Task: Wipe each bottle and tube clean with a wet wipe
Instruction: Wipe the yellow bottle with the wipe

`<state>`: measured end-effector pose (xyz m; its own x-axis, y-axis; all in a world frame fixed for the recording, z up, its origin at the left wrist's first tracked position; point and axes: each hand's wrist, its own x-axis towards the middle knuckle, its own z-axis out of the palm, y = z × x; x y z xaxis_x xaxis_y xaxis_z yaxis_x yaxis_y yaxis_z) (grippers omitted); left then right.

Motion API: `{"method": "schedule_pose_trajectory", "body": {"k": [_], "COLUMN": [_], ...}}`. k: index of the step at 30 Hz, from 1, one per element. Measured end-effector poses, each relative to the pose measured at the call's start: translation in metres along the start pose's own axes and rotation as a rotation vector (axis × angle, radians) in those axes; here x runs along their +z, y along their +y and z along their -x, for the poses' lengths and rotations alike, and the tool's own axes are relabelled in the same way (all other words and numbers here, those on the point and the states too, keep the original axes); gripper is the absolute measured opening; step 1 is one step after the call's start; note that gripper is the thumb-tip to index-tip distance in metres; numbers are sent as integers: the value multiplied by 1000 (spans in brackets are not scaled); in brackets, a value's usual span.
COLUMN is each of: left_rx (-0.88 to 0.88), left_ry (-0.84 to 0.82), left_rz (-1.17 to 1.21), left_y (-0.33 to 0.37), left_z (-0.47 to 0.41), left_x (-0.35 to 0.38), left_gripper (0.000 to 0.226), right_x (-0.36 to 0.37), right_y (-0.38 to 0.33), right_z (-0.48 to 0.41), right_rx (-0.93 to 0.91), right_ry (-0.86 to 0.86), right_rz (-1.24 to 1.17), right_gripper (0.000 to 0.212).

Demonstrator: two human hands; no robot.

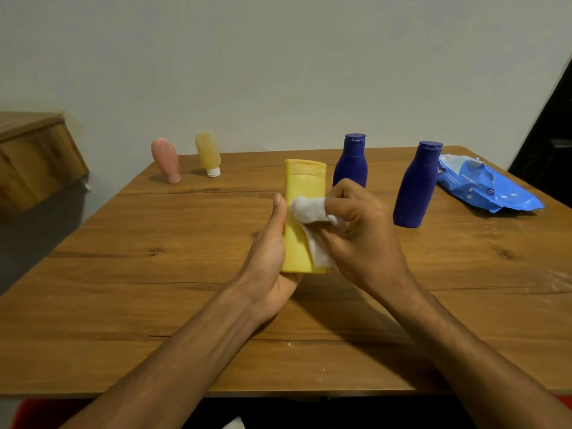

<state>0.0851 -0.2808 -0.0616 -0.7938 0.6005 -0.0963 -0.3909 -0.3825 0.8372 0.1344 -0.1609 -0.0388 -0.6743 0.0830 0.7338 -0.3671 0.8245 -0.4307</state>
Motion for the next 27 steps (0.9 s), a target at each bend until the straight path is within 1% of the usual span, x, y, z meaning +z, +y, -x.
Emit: {"method": "schedule_pose_trajectory", "body": {"k": [1,2,3,6,7,8,10,12,14,15,17,18,21,23,27], "left_rx": [3,3,-3,-40,-45,-44,-31,-32,-56,-68,-76,-75,-54,-52,-61], "left_ry": [5,10,12,12,17,28,45,22,-19,-39,-62,-65,-37,-38,-32], "left_rz": [20,24,15,-10,0,15,37,32,-1,-18,-42,-42,-15,-17,-48], "left_y": [1,2,2,-2,-3,-3,-3,-2,-4,-6,-7,-7,-4,-3,-6], "left_z": [0,-1,-1,0,-1,-2,-3,-3,-1,0,2,2,1,1,3], "left_x": [-1,-2,-2,1,1,0,-3,-4,-2,-1,1,2,0,0,3], "left_gripper": [60,60,60,63,64,65,65,63,61,62,64,64,59,60,63], "right_x": [0,0,-1,-2,-2,-1,0,0,0,-1,-2,-2,0,0,-2], "right_y": [0,2,4,10,11,11,8,8,13,16,19,19,13,12,18], "right_z": [0,0,-2,-5,-5,-5,-3,-3,-4,-5,-6,-6,-4,-4,-8], "right_rx": [9,29,53,111,110,99,76,100,143,162,185,184,147,134,173], "right_ry": [-63,-90,-75,83,105,101,60,57,133,186,250,250,152,134,239], "right_rz": [-15,-25,-29,-41,-51,-53,-55,-55,-65,-67,-60,-59,-81,-84,-84], "right_gripper": [9,10,11,7,10,17,28,23,10,8,11,12,8,8,13]}}
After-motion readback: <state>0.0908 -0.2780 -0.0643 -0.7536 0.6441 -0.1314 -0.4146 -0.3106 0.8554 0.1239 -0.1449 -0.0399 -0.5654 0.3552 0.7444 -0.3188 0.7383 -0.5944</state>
